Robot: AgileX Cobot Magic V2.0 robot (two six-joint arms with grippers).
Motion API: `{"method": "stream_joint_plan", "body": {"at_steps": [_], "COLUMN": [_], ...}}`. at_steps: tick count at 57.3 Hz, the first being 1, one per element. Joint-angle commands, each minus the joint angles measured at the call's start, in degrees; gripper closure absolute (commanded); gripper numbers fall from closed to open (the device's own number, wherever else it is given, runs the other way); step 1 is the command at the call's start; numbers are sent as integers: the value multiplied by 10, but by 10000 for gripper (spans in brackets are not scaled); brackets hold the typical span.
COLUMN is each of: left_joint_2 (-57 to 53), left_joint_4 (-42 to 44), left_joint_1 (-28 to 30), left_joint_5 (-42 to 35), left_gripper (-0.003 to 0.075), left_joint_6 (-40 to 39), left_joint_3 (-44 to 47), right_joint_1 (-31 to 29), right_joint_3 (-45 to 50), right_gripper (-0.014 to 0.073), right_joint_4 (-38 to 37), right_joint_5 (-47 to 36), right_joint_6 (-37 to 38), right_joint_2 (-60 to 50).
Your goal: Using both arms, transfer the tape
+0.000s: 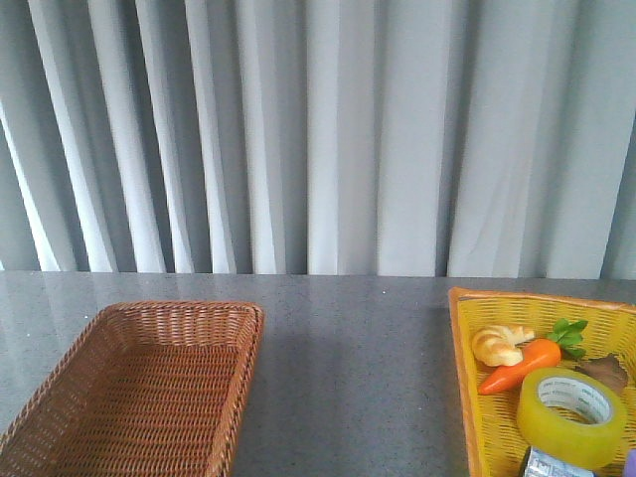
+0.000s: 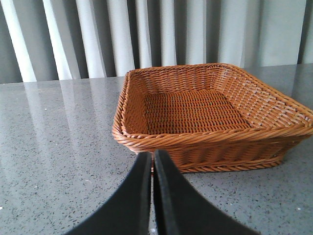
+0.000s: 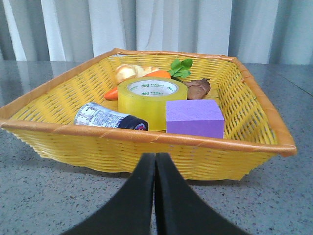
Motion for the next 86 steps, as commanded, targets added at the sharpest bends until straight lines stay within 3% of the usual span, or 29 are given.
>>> {"method": "stream_joint_plan", "body": {"at_steps": [1, 6, 11, 18, 25, 34, 45, 54, 63, 86], "left_joint_2": [-9, -9, -9, -9, -5, 71, 313, 496, 599, 630], "left_joint_4": [-5, -5, -5, -6, -5, -5, 0, -10, -9, -4], "left_joint_1": [1, 1, 1, 0, 0, 0, 0, -9, -9, -8], "left_joint_5": [-40, -71, -152, -240, -241, -223, -166, -18, 114, 82], "left_gripper": [725, 725, 725, 725, 725, 725, 725, 725, 725, 722], "left_joint_6": [-4, -2, -5, -19, -24, -13, -9, -10, -9, -9], "left_joint_3": [-4, -4, -5, -28, -96, -227, -430, -579, -647, -650], "right_joint_1": [-3, -3, -3, -2, -2, -2, -2, -2, -2, -2], "right_joint_3": [2, 2, 1, -15, -89, -231, -431, -569, -588, -588], "right_gripper": [601, 601, 601, 601, 601, 601, 601, 601, 601, 589], "right_joint_4": [-5, 37, 88, 67, 35, -12, -25, -18, -38, -33], "right_joint_5": [-51, -81, -152, -273, -284, -205, -39, 114, 132, 163], "right_joint_6": [-7, 22, 44, 48, 55, 69, 75, 77, 76, 74], "right_joint_2": [-4, -4, -4, -4, 3, 82, 271, 419, 491, 571]}}
